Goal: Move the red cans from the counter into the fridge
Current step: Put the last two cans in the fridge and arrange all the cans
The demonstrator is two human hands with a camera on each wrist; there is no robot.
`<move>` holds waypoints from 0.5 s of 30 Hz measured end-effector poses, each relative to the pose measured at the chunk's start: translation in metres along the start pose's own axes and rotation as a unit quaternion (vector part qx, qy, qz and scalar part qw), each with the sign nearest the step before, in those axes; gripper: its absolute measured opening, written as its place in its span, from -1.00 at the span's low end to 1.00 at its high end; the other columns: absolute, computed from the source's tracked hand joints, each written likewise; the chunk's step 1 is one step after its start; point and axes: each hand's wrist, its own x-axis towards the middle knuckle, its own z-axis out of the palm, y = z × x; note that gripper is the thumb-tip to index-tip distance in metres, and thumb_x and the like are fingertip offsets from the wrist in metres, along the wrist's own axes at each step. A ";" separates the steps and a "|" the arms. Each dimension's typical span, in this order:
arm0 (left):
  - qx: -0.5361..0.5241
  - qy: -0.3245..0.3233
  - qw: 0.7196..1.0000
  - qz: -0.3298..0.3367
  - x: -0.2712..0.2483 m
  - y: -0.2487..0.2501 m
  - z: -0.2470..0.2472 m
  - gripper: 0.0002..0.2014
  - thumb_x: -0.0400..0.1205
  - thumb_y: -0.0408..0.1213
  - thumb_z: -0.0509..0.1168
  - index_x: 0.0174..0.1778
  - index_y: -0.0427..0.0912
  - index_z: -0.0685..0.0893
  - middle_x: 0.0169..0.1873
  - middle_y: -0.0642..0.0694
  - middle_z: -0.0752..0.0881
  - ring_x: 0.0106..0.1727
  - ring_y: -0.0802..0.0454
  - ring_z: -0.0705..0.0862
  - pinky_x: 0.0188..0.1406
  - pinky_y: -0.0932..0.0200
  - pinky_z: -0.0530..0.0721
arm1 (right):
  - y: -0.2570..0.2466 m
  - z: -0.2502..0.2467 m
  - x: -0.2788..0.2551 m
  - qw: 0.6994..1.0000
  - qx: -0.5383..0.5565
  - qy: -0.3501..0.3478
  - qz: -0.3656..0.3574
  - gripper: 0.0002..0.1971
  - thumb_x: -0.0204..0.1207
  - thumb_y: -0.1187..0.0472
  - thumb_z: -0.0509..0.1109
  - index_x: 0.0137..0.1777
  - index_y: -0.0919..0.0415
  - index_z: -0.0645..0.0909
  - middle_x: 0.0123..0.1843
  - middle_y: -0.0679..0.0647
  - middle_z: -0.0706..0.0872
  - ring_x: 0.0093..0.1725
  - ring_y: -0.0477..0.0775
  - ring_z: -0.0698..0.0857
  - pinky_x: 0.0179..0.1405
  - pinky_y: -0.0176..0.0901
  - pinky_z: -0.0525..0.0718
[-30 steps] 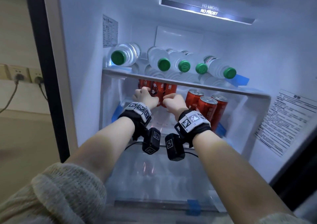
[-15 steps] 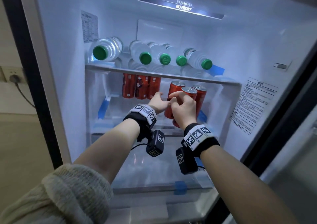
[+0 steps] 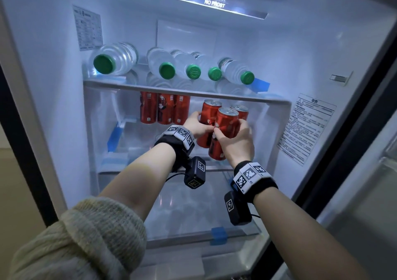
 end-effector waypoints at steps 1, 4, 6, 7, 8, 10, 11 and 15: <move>0.008 0.005 1.000 0.005 0.001 -0.001 0.000 -0.46 0.49 -0.37 0.49 0.38 -0.31 0.52 0.16 -0.14 0.70 0.19 -0.04 0.68 0.15 0.19 0.60 | 0.000 0.001 0.000 1.000 0.002 0.000 0.004 -0.26 0.27 -0.26 0.50 0.42 0.02 0.44 0.33 -0.01 0.59 0.23 0.07 0.68 0.21 -0.05 0.66; 0.042 0.039 0.998 0.018 0.001 -0.005 0.001 -0.55 0.42 -0.22 0.54 0.21 -0.26 0.67 0.08 -0.13 0.77 0.12 -0.04 0.73 0.17 0.12 0.67 | 0.000 0.005 -0.001 1.000 0.011 0.007 0.006 -0.31 0.28 -0.19 0.54 0.35 0.11 0.49 0.28 0.06 0.63 0.20 0.11 0.69 0.11 -0.14 0.62; 0.067 0.064 0.995 0.022 0.001 -0.007 -0.002 -0.55 0.38 -0.16 0.56 0.16 -0.20 0.70 0.04 -0.09 0.78 0.09 -0.01 0.73 0.12 0.16 0.66 | -0.002 0.006 -0.001 1.000 0.009 0.007 0.008 -0.36 0.28 -0.16 0.55 0.28 0.16 0.52 0.21 0.10 0.66 0.15 0.15 0.70 0.07 -0.14 0.62; 0.077 0.073 0.994 0.022 0.001 -0.008 -0.004 -0.57 0.36 -0.14 0.57 0.11 -0.18 0.72 0.02 -0.09 0.79 0.07 0.00 0.74 0.10 0.17 0.66 | -0.004 0.006 0.000 1.000 0.009 0.005 0.004 -0.37 0.26 -0.15 0.56 0.25 0.16 0.53 0.19 0.10 0.67 0.13 0.16 0.70 0.09 -0.12 0.65; 0.088 0.080 0.993 0.023 0.001 -0.009 -0.009 -0.61 0.34 -0.12 0.57 0.04 -0.16 0.72 -0.01 -0.08 0.79 0.04 0.01 0.74 0.06 0.18 0.65 | -0.005 0.007 0.000 1.000 0.007 0.001 0.000 -0.37 0.23 -0.16 0.56 0.23 0.16 0.53 0.18 0.10 0.68 0.11 0.16 0.71 0.11 -0.07 0.67; 0.110 0.095 0.989 0.021 -0.001 -0.012 -0.020 -0.64 0.32 -0.08 0.57 -0.04 -0.12 0.69 -0.05 -0.06 0.78 0.00 0.00 0.73 0.02 0.19 0.64 | -0.008 0.011 0.001 1.000 0.003 -0.008 -0.012 -0.38 0.20 -0.17 0.55 0.18 0.15 0.53 0.14 0.10 0.71 0.09 0.16 0.72 0.11 0.00 0.70; 0.119 0.106 0.987 0.019 -0.001 -0.013 -0.028 -0.61 0.31 -0.06 0.57 -0.02 -0.11 0.69 -0.03 -0.07 0.79 0.02 -0.03 0.73 0.05 0.17 0.65 | -0.010 0.013 0.001 1.000 0.002 -0.012 -0.018 -0.40 0.20 -0.16 0.55 0.16 0.16 0.53 0.13 0.11 0.72 0.08 0.16 0.72 0.10 0.00 0.69; 0.126 0.159 0.979 0.003 -0.005 -0.025 -0.060 -0.55 0.33 -0.05 0.56 0.07 -0.15 0.70 0.03 -0.10 0.79 0.07 -0.07 0.74 -0.01 0.23 0.56 | -0.022 0.029 -0.002 0.998 0.031 -0.043 -0.026 -0.54 0.25 -0.08 0.56 0.07 0.08 0.55 0.09 0.09 0.74 0.06 0.14 0.71 0.11 -0.01 0.67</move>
